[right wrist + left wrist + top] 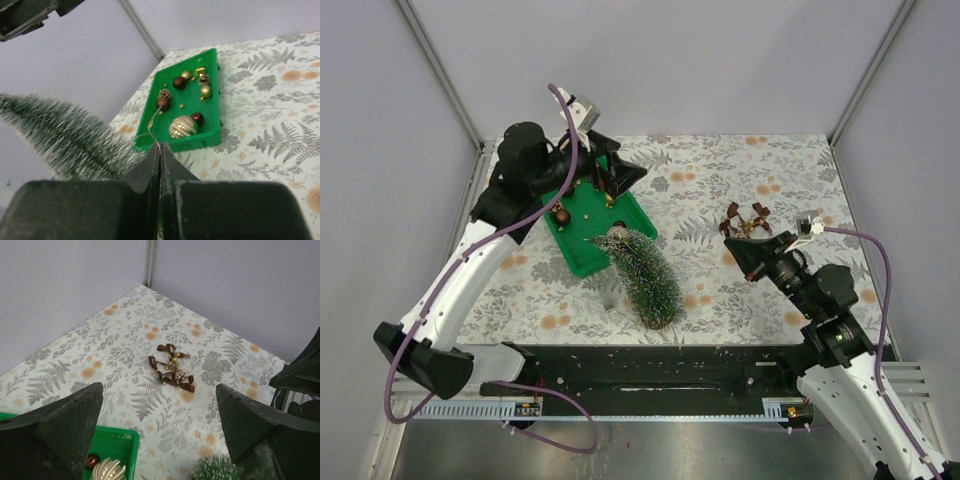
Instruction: Decorate the small christmas tree
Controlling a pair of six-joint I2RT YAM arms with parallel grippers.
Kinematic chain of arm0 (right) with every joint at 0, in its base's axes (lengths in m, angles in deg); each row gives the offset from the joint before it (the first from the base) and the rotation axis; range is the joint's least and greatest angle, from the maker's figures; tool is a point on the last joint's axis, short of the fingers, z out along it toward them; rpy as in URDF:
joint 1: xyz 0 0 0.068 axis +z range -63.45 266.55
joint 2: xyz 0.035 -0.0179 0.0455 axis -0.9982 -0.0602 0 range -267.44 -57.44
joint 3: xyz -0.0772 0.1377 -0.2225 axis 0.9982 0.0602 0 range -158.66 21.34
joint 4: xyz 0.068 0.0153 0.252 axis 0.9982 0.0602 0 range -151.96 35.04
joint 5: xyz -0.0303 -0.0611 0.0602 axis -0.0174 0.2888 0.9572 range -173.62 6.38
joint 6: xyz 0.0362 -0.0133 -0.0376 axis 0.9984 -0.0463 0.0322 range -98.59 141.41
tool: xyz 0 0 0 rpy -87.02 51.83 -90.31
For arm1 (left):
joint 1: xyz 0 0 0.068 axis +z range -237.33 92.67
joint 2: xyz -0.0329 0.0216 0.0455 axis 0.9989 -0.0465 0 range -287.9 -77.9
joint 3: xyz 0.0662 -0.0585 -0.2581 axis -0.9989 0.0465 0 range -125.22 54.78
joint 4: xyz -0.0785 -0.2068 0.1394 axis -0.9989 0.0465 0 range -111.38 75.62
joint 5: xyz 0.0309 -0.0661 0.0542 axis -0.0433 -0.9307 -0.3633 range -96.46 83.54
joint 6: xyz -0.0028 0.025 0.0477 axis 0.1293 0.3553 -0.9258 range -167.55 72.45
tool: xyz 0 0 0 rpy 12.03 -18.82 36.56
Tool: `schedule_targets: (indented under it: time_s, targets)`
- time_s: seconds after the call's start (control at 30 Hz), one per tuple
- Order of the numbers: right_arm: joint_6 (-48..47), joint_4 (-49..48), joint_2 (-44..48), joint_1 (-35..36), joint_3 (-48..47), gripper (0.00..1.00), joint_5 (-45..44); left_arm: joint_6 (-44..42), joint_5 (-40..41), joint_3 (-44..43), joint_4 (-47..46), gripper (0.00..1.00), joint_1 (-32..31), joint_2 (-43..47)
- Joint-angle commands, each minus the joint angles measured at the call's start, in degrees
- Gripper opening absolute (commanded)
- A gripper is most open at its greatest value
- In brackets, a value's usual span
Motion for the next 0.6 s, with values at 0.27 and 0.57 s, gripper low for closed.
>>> schedule_targets:
  time_s: [0.27,0.57]
  targets:
    - [-2.49,12.95,4.16,-0.26,-11.06,0.00,21.22,-9.51,7.81,3.94,22.18,0.99,6.29,13.21]
    - [-5.04,14.81,0.03,-0.26,-14.85,0.00,28.17,-10.74,8.42,10.02,25.77,0.99,8.32,21.67]
